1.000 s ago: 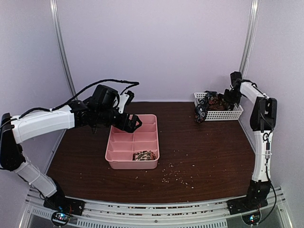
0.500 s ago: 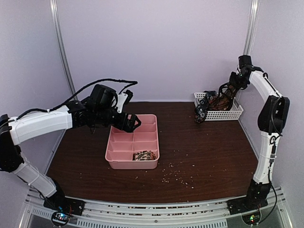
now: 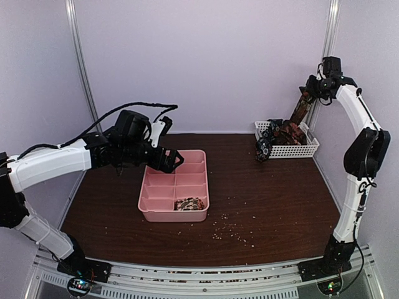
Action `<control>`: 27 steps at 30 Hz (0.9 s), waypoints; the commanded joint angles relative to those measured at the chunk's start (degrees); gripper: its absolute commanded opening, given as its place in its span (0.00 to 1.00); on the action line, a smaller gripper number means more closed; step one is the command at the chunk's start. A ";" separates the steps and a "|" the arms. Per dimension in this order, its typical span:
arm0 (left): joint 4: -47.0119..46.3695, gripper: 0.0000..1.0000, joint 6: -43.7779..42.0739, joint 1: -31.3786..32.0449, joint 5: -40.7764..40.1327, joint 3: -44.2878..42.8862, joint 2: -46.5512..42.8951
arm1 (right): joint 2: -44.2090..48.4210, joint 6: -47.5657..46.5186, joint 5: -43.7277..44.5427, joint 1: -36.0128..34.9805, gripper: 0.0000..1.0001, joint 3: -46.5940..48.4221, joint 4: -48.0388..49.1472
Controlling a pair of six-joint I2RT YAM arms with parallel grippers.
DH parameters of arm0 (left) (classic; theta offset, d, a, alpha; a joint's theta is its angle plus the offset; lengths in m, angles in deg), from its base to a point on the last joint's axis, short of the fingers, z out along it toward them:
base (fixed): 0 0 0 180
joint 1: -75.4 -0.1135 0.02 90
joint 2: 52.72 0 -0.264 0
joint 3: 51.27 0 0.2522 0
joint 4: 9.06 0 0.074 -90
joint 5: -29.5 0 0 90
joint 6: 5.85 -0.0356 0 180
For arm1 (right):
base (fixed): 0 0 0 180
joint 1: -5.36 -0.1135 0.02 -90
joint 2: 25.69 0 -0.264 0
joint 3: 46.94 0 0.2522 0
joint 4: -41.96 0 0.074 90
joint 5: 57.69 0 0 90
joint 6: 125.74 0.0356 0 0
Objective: Roll the ties
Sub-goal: Pick up the tie from the bin.
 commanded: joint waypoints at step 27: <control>-2.78 0.98 -0.48 -0.34 0.85 -0.08 -5.24 | 23.91 20.74 -30.86 -10.30 0.00 3.82 28.79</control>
